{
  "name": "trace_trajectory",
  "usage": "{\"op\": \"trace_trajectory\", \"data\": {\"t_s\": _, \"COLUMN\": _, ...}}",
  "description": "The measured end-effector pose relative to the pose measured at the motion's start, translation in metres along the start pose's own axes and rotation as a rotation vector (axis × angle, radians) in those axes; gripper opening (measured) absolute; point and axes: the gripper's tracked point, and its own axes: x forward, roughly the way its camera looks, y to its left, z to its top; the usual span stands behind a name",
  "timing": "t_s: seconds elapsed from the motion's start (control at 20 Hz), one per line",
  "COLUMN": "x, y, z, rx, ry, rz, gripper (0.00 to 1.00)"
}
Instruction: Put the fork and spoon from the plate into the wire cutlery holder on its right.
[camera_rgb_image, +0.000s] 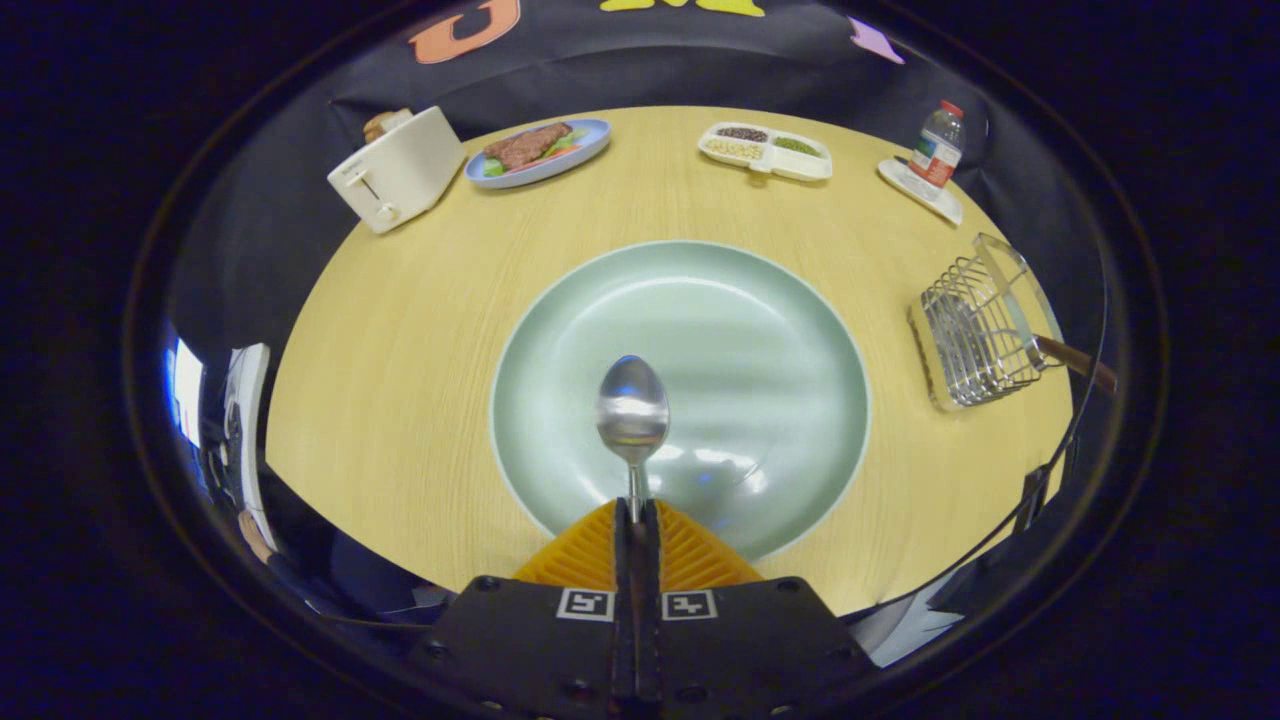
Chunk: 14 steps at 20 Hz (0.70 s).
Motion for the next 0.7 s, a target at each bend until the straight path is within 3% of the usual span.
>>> {"op": "trace_trajectory", "data": {"t_s": 0.7, "x": -0.076, "y": -0.041, "z": 0.002, "rx": 0.002, "ry": -0.036, "rz": 0.052, "gripper": 0.00}}
